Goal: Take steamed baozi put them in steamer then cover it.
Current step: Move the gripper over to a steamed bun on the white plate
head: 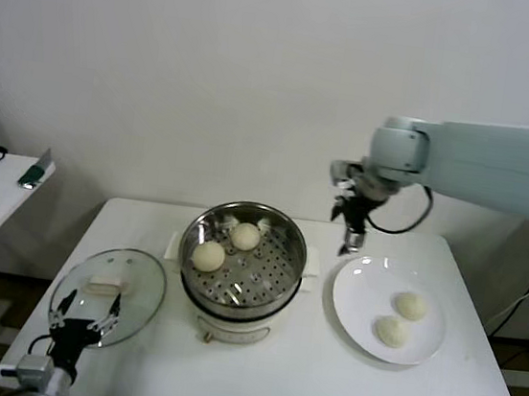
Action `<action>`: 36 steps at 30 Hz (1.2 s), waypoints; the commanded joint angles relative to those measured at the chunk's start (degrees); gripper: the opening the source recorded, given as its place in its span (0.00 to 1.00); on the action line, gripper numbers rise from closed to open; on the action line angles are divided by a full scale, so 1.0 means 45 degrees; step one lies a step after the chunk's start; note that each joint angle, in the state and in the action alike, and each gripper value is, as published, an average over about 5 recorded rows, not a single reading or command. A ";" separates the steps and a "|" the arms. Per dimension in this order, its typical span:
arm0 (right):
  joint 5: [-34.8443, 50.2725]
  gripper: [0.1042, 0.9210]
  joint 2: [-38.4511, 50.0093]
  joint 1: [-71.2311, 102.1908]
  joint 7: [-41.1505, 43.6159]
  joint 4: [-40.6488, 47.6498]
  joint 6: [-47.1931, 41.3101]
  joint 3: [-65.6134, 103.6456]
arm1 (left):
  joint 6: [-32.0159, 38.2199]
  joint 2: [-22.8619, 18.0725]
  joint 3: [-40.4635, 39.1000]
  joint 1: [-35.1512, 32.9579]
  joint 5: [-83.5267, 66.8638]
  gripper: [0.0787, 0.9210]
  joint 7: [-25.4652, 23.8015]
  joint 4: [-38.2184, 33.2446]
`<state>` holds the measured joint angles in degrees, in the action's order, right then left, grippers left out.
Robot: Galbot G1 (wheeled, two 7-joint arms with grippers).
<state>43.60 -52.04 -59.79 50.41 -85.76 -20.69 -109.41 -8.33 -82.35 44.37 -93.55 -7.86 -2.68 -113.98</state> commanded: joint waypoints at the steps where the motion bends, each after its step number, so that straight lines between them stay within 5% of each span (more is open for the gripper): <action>1: -0.2144 0.88 0.3283 0.0378 0.0291 -0.1186 0.0373 -0.0858 | -0.0019 -0.0039 -0.0010 0.0016 0.0034 0.88 -0.0006 0.0012; 36: -0.5697 0.88 0.3501 0.8556 -0.0446 0.2028 -0.0030 0.4875 | 0.0036 -0.0289 0.0080 -0.0058 0.0228 0.88 -0.0002 0.0216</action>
<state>20.45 -36.80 -27.37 48.59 -78.64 -20.82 -91.75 -8.21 -83.72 44.78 -93.85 -6.88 -2.67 -113.08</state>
